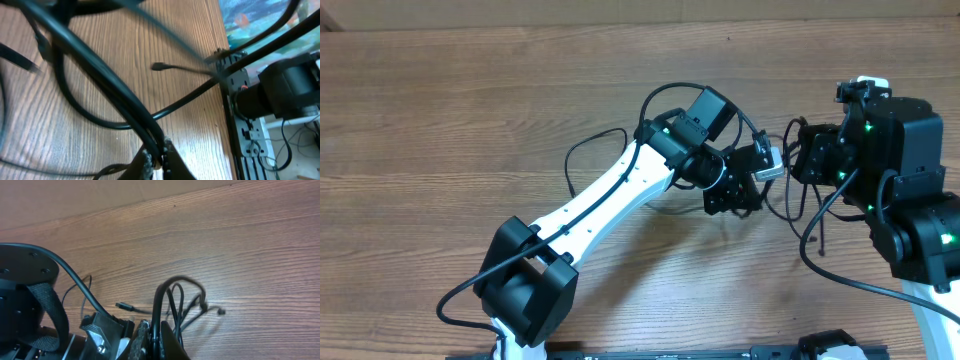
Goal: Untangle cables
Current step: 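Bring the left gripper to the right gripper and grasp another strand, then pull the left gripper's strand back to the left, stretching the cable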
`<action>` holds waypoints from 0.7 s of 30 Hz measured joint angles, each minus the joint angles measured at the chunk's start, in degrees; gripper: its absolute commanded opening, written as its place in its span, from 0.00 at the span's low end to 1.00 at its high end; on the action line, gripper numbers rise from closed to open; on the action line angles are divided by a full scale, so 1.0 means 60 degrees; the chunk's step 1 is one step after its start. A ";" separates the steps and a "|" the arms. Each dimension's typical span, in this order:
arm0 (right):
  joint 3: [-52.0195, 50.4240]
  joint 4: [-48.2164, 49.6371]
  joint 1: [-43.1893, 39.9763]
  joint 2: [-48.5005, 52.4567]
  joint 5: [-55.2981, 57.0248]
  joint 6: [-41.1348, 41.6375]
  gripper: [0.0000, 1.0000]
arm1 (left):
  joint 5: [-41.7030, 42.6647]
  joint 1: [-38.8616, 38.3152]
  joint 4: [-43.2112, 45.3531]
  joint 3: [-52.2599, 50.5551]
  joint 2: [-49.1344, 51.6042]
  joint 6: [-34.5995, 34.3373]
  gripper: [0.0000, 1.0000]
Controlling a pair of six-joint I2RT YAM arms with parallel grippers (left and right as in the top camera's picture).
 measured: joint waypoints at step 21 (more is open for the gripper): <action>0.0000 -0.1198 0.0000 0.0004 0.1647 0.0044 0.04 | -0.0925 0.3708 -0.1089 -0.0004 -0.0127 -0.2029 0.04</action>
